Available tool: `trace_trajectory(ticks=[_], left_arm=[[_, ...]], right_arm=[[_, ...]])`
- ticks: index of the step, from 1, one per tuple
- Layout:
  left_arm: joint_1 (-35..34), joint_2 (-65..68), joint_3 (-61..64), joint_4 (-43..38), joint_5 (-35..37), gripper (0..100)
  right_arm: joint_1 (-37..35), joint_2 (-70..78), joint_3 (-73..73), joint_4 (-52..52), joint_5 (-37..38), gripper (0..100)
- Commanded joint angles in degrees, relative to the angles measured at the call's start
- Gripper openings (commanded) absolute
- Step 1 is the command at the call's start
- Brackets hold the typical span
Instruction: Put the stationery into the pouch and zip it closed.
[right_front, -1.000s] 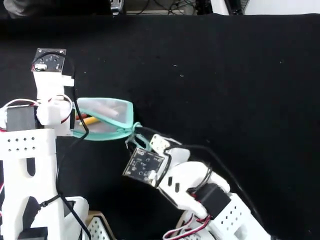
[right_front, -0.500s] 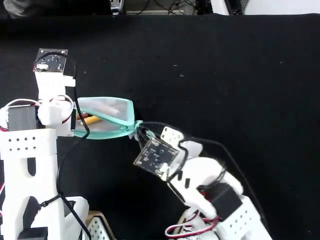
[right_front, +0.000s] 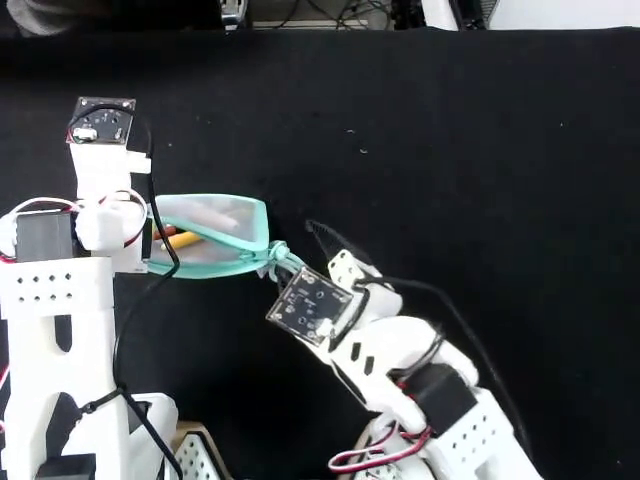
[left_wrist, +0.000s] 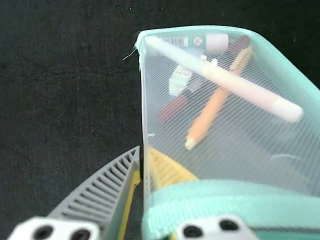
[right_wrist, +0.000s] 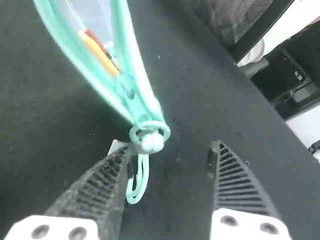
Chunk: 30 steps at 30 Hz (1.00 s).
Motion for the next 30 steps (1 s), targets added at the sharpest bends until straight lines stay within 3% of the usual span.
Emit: trace_trajectory(ticks=[1, 9, 21, 30], left_arm=[[-0.4, 1.1, 1.1, 0.0, -0.1, 3], [-0.4, 1.3, 0.9, 0.0, -0.1, 3], [-0.6, 1.3, 1.0, 0.0, -0.1, 3], [-0.7, 1.2, 1.0, 0.0, -0.1, 3]], right_arm=[[0.1, 0.2, 1.0, -3.0, 1.1, 24.3], [-0.2, 0.9, 1.4, -6.0, 5.6, 24.3], [-3.6, 19.6, -6.4, -9.4, 5.6, 24.3], [-2.4, 19.7, -7.3, -11.3, 6.1, 5.6]])
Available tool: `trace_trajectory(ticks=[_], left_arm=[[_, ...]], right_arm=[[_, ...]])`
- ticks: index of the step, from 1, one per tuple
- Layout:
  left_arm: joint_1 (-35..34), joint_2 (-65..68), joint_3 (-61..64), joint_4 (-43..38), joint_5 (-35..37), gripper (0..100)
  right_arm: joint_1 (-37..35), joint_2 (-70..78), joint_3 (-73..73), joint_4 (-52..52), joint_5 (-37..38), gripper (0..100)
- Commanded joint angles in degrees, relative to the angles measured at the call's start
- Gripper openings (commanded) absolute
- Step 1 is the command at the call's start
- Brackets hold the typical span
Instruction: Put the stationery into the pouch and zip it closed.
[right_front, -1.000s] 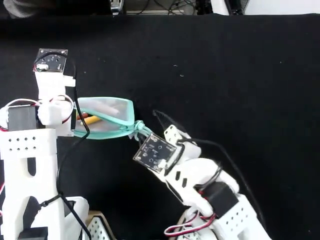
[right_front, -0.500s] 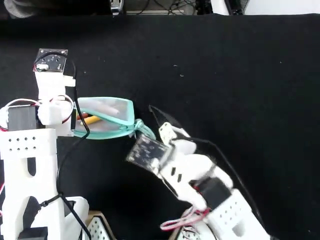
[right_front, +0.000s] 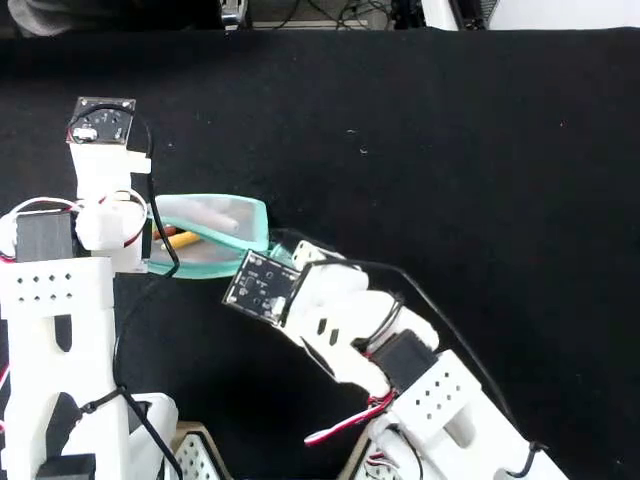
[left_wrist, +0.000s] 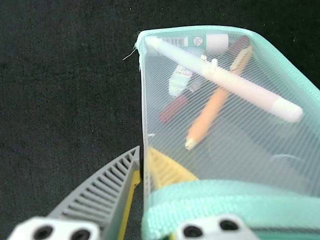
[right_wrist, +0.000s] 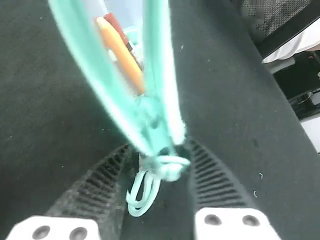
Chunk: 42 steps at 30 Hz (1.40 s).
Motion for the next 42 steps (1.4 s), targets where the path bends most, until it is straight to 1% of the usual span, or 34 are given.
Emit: trace_trajectory(ticks=[1, 9, 12, 15, 19, 20, 22, 24, 28, 35, 39, 42], left_arm=[[-0.7, 1.1, 1.0, 0.0, -0.1, 3], [-0.7, 1.3, 0.9, 0.0, -0.1, 3], [-0.7, 1.3, 0.9, 0.0, -0.1, 3], [-0.6, 1.3, 1.0, 0.0, -0.1, 3], [-0.5, 1.3, 1.0, 0.0, -0.1, 3], [-0.5, 1.3, 1.0, 0.0, -0.1, 3], [-0.5, 1.3, 1.0, 0.0, -0.1, 3], [-0.4, 1.3, 1.0, 0.0, -0.1, 3], [-0.4, 1.3, 1.1, 0.0, -0.1, 3], [-0.3, 0.5, 0.0, -0.1, 0.3, 3], [-0.7, -3.8, -1.8, -0.2, 0.4, 3], [-0.4, -10.7, -2.2, -2.5, 0.4, 3]], right_arm=[[1.0, 0.2, -3.1, -1.6, 0.7, 1.8], [7.1, 0.1, -3.2, -1.2, 0.6, 1.4], [6.9, 0.1, -3.2, -0.5, 0.6, 1.5], [5.6, -0.3, -5.1, 3.3, 0.3, 2.0], [3.1, -3.9, -9.2, 12.1, -0.8, 9.6], [2.6, -5.1, -9.7, 13.4, -1.4, 10.0], [1.8, -6.9, -9.9, 13.9, -1.4, 6.4], [1.3, -8.1, -9.6, 13.8, -1.4, 0.8], [1.2, -9.3, -7.9, 13.2, -1.4, 1.2], [1.5, -10.9, -7.8, 7.1, -1.8, 1.2], [1.5, -8.2, -10.7, 4.5, -3.9, 1.2], [1.5, -3.9, -14.6, 4.6, -5.5, 1.2]])
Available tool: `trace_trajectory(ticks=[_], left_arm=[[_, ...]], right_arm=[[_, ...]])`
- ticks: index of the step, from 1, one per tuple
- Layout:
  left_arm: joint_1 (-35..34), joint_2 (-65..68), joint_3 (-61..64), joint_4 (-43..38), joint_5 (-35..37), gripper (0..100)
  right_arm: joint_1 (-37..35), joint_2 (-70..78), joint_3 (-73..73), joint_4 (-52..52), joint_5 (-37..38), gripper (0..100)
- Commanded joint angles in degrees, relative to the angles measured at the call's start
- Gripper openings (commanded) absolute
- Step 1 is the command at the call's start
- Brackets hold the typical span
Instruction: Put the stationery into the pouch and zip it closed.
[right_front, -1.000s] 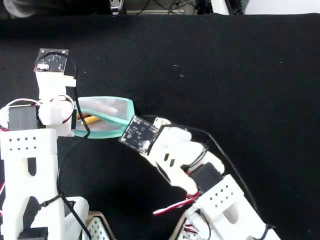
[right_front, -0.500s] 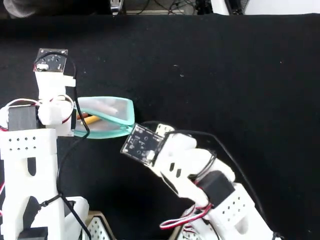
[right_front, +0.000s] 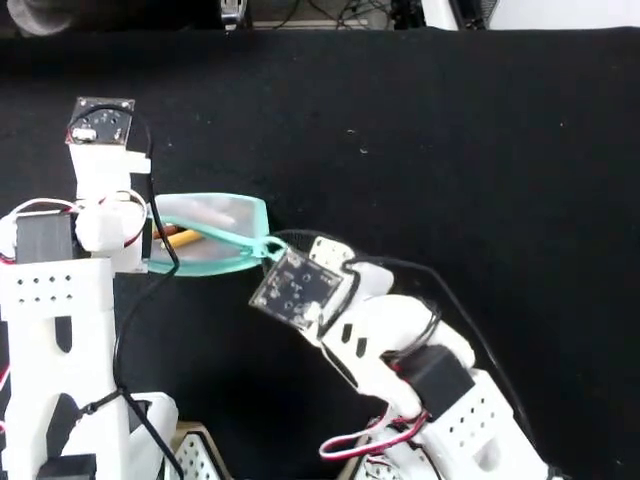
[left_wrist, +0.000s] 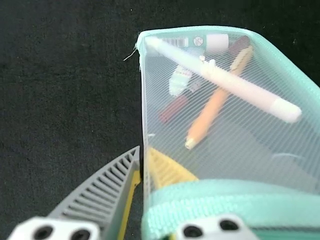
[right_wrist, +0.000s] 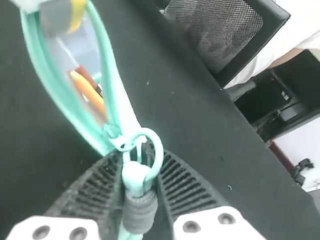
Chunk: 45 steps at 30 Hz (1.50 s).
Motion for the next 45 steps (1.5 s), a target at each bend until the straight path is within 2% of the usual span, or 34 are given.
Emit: trace_trajectory(ticks=[1, 12, 18, 21, 26, 34, 37, 40, 45], left_arm=[[-0.2, -8.2, -1.8, -2.9, 0.1, 3], [-0.7, -32.0, 10.2, -14.6, 0.1, 3], [-0.7, -39.5, 16.0, -17.0, 0.2, 14], [-0.7, -41.7, 19.9, -21.1, 0.3, 15], [-0.9, -43.4, 23.7, -26.8, 6.9, 15], [-13.8, -43.5, 23.2, -31.1, 15.0, 15], [-17.5, -43.6, 21.4, -31.1, 18.3, 19], [-18.4, -43.6, 21.1, -31.1, 21.5, 23], [-18.4, -43.6, 21.3, -31.0, 22.4, 23]], right_arm=[[-0.2, 4.3, -7.8, -1.5, -2.2, 1.2], [-0.4, 15.3, -28.9, 4.6, -2.5, 1.2], [-2.5, 21.0, -33.5, 5.0, -2.0, 1.2], [-3.0, 23.7, -34.9, 4.9, -0.4, 1.2], [-2.9, 27.0, -36.1, 5.2, 1.9, 1.2], [-2.6, 28.2, -36.3, 4.9, 1.6, 1.2], [-2.7, 28.4, -36.5, 4.8, 1.8, 1.2], [-2.9, 28.4, -36.6, 4.5, 1.6, 1.2], [-2.7, 28.4, -36.5, 4.5, 1.6, 1.2]])
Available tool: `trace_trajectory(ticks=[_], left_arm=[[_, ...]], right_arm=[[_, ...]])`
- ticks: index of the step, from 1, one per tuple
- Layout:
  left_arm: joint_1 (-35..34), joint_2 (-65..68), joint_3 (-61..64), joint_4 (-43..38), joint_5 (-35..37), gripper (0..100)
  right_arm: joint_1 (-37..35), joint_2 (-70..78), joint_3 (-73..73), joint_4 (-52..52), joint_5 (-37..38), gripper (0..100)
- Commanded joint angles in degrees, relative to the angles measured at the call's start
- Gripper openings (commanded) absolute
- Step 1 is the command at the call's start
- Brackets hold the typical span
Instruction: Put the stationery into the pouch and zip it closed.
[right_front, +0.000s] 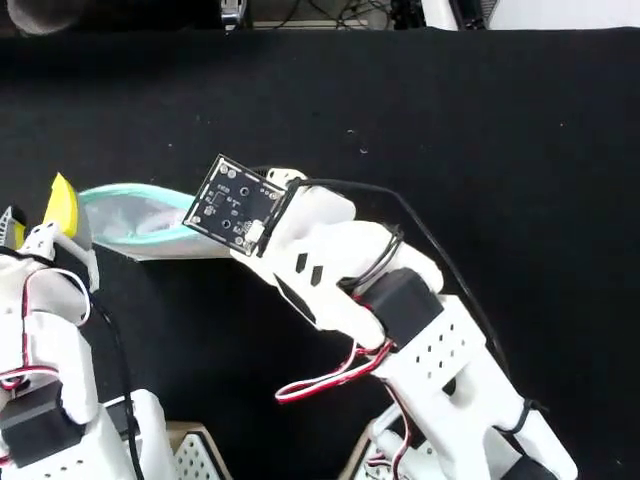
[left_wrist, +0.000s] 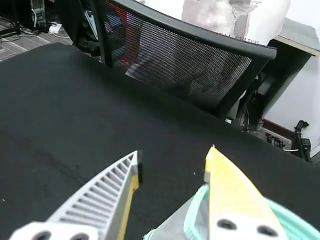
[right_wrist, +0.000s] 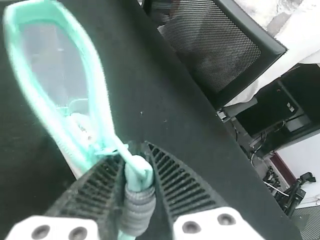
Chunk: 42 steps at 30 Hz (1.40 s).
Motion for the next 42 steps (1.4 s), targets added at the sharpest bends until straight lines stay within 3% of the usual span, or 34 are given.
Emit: trace_trajectory(ticks=[1, 9, 14, 19, 23, 29, 35, 38, 42], left_arm=[[-0.7, -0.1, -2.9, -1.3, 1.0, 23], [-1.2, -0.2, -10.1, 6.2, 0.0, 23], [0.0, -0.2, -11.1, 9.8, -5.6, 23], [13.0, -0.1, -7.7, 13.5, -14.3, 23], [21.2, 0.0, 1.7, 7.8, -15.8, 23], [21.4, -0.1, 13.0, -6.9, -15.4, 23], [18.3, -0.1, 16.7, -16.4, -6.7, 23], [15.7, -0.1, 16.7, -17.0, -4.0, 23], [13.0, -1.9, 13.3, -10.7, -5.0, 23]], right_arm=[[-0.4, 0.0, -3.9, -0.9, 0.3, 1.2], [0.9, -0.2, -4.2, -0.9, 0.2, 1.2], [4.0, -0.2, -6.3, -0.8, -2.2, 1.2], [5.0, -0.3, -7.3, -0.9, -5.3, 1.2], [4.4, -0.3, -7.3, -0.3, -5.2, 1.2], [-2.5, -0.9, -8.4, 5.5, -0.7, 1.2], [-9.9, -4.6, -8.5, 12.7, 6.4, 1.2], [-10.3, -6.2, -8.5, 12.5, 6.2, 1.2], [-10.3, -6.5, -8.5, 12.1, 6.2, 1.2]])
